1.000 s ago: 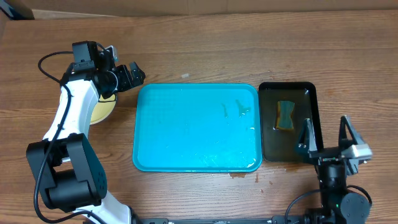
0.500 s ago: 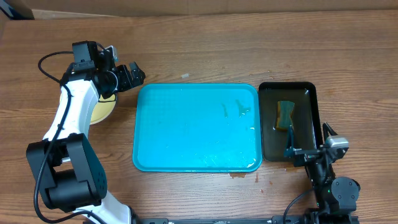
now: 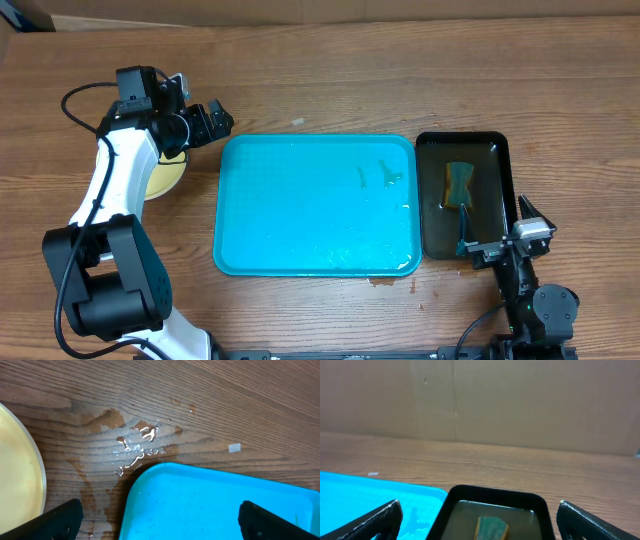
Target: Clean dirty plates on tray and stack at the side
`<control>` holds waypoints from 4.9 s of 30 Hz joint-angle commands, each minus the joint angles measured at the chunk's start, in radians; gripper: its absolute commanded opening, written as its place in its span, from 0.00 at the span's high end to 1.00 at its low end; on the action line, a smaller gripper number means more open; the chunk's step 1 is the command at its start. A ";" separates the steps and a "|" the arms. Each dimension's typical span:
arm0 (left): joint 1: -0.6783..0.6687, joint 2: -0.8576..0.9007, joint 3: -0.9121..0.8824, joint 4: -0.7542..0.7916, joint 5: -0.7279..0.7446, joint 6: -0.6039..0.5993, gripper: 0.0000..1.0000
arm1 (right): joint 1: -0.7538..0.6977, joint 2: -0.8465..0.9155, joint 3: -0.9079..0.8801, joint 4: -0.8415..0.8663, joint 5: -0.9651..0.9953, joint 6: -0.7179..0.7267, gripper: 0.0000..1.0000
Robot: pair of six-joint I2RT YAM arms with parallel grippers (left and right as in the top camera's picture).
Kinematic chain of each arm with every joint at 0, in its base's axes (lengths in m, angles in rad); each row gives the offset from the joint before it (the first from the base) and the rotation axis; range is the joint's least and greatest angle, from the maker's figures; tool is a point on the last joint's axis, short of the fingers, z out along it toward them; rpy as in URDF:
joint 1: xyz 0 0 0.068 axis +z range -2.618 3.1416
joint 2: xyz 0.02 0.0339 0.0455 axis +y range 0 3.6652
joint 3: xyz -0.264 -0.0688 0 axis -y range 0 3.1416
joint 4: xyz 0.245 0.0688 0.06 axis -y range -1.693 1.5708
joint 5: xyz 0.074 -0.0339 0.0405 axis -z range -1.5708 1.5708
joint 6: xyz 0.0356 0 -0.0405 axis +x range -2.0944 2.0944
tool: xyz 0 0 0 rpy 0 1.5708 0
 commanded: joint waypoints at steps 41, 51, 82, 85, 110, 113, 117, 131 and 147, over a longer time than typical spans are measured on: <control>-0.019 -0.097 -0.005 -0.043 -0.032 0.023 0.00 | 0.008 -0.012 -0.011 0.005 0.023 0.042 0.00; -0.052 -0.648 -0.005 -0.042 -0.032 0.023 0.00 | 0.008 -0.012 -0.011 0.005 0.023 0.042 0.00; -0.054 -1.719 -0.926 0.339 -0.052 0.022 0.00 | 0.008 -0.012 -0.011 0.005 0.023 0.042 0.00; -0.054 -1.781 -1.012 0.563 -0.059 0.022 0.00 | 0.008 -0.012 -0.011 0.005 0.023 0.042 0.00; -0.055 -1.816 -1.325 0.778 -0.224 -0.097 0.00 | 0.008 -0.012 -0.011 0.005 0.023 0.042 0.00; -0.055 -1.817 -1.325 0.685 -0.241 -0.090 0.00 | 0.008 -0.012 -0.011 0.005 0.023 0.042 0.00; -0.055 -1.816 -1.325 0.520 -0.276 -0.079 0.00 | 0.008 -0.012 -0.011 0.005 0.023 0.042 0.00; -0.060 -1.816 -1.325 0.521 -0.291 -0.064 0.00 | 0.008 -0.012 -0.011 0.005 0.023 0.042 0.00; -0.060 -1.816 -1.325 0.521 -0.291 -0.064 0.00 | 0.008 -0.012 -0.011 0.005 0.023 0.042 0.00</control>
